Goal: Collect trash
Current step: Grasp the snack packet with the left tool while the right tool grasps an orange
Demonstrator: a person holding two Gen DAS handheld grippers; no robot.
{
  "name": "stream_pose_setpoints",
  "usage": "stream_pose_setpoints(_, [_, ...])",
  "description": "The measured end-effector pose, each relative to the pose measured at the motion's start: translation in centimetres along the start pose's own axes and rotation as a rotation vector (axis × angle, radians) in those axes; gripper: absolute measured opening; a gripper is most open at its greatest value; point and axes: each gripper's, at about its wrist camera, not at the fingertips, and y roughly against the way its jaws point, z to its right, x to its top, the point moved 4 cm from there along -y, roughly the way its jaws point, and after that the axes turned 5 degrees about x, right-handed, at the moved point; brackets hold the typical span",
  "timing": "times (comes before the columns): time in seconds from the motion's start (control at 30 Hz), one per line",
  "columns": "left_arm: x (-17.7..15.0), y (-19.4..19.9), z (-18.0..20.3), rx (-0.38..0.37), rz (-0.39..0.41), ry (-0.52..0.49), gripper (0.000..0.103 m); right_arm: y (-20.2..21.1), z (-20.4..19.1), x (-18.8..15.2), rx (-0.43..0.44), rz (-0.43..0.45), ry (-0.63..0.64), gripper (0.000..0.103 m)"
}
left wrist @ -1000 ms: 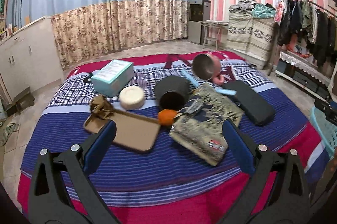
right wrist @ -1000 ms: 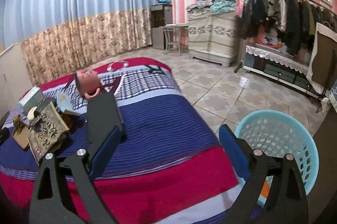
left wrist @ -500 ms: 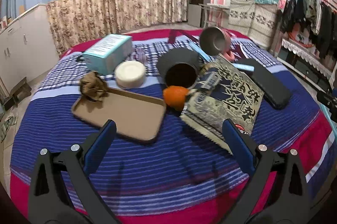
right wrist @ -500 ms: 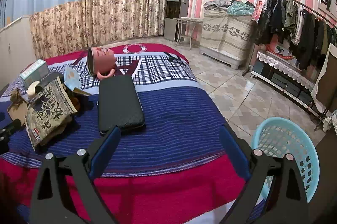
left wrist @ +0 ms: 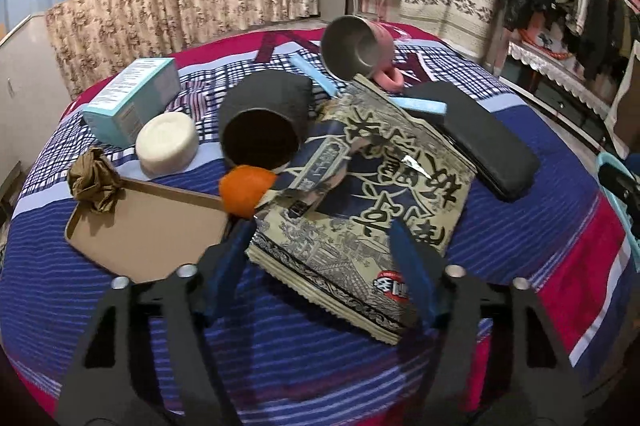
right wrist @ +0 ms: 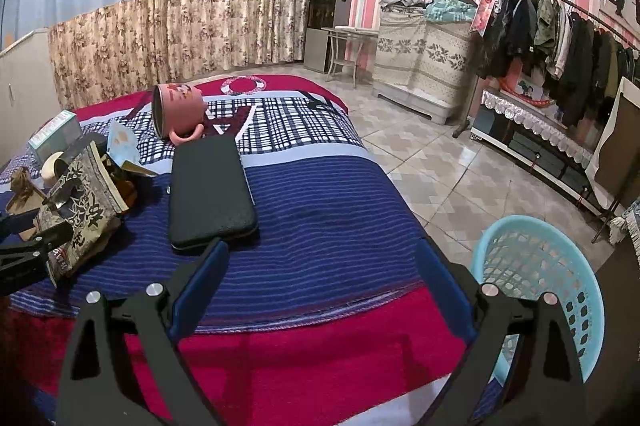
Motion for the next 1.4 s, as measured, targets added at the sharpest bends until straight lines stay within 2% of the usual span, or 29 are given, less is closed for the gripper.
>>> stream_pose_setpoints(0.03, [0.0,0.3,0.1,0.009,0.012,-0.005,0.062,-0.1,0.0,0.0,0.0,0.001,-0.001,0.092])
stream_pose_setpoints(0.1, [-0.1,0.6,0.1,0.003,0.022,-0.004,0.047,-0.1,0.1,0.0,0.003,0.002,-0.009,0.092])
stream_pose_setpoints(0.2, [-0.1,0.9,0.1,-0.011,0.028,0.002,0.032,-0.2,0.1,0.0,0.002,-0.001,-0.009,0.092])
stream_pose_setpoints(0.47, [0.1,2.4,0.0,-0.012,0.078,0.002,0.008,-0.2,0.0,-0.3,-0.002,0.003,-0.011,0.092])
stream_pose_setpoints(0.77, [1.5,6.1,-1.5,-0.025,0.19,0.028,0.004,-0.2,-0.3,-0.2,-0.001,0.002,0.0,0.092])
stream_pose_setpoints(1.0, [2.2,7.8,-3.9,-0.02,0.223,0.064,0.002,0.0,-1.5,-0.4,0.036,0.006,0.003,0.092])
stream_pose_setpoints(1.23, [2.2,9.6,-8.8,0.023,0.259,0.123,0.002,-0.3,-4.6,-0.3,0.086,0.002,0.034,0.092])
stream_pose_setpoints(1.4, [1.5,9.4,-12.5,0.067,0.248,0.161,0.002,-0.7,-7.7,-0.4,0.149,-0.007,0.071,0.092])
